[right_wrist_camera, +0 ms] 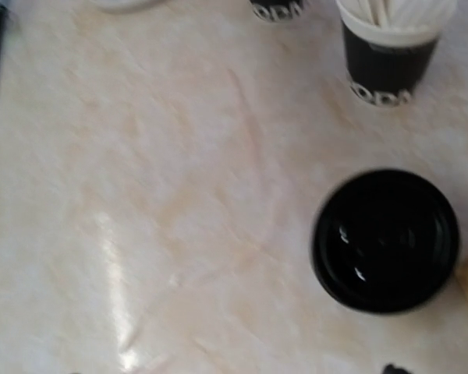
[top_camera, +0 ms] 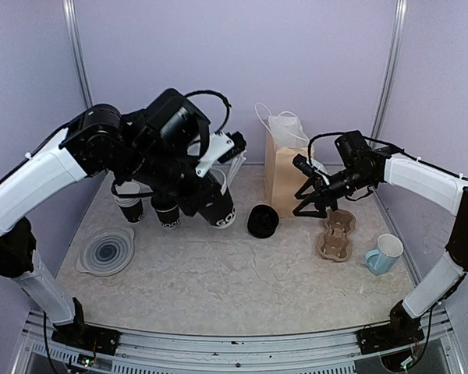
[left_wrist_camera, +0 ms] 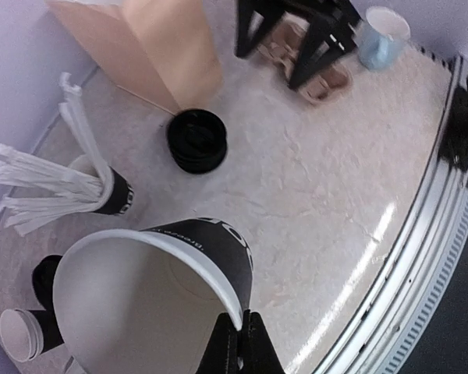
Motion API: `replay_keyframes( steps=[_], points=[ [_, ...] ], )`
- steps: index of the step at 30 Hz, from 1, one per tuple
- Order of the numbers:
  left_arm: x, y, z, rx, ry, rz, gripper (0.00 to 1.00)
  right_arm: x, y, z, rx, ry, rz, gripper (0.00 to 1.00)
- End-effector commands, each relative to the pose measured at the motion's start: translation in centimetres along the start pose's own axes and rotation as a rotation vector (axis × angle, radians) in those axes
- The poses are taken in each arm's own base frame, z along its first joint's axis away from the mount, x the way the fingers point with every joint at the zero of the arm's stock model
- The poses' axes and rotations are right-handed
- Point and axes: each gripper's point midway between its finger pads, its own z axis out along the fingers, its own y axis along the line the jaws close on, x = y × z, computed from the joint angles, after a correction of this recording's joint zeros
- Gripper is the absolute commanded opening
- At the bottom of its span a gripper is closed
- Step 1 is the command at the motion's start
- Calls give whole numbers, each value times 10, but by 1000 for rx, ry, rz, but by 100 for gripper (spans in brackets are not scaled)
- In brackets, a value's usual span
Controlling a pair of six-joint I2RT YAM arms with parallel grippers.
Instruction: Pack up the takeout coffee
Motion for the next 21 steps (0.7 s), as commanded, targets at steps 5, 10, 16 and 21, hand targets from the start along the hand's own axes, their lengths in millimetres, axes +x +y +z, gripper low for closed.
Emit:
replay_keyframes(
  steps=[5,10,16,21],
  points=[
    [98,-39,92,50,326,170,0,28,-26,22,156,146,-122,69],
    [117,-69,120,162,312,137,6,30,-32,54,195,219,-168,62],
    [137,-85,142,183,317,131,16,41,-37,91,166,289,-157,56],
    [153,-85,149,172,365,145,21,44,-40,109,159,308,-141,56]
  ],
)
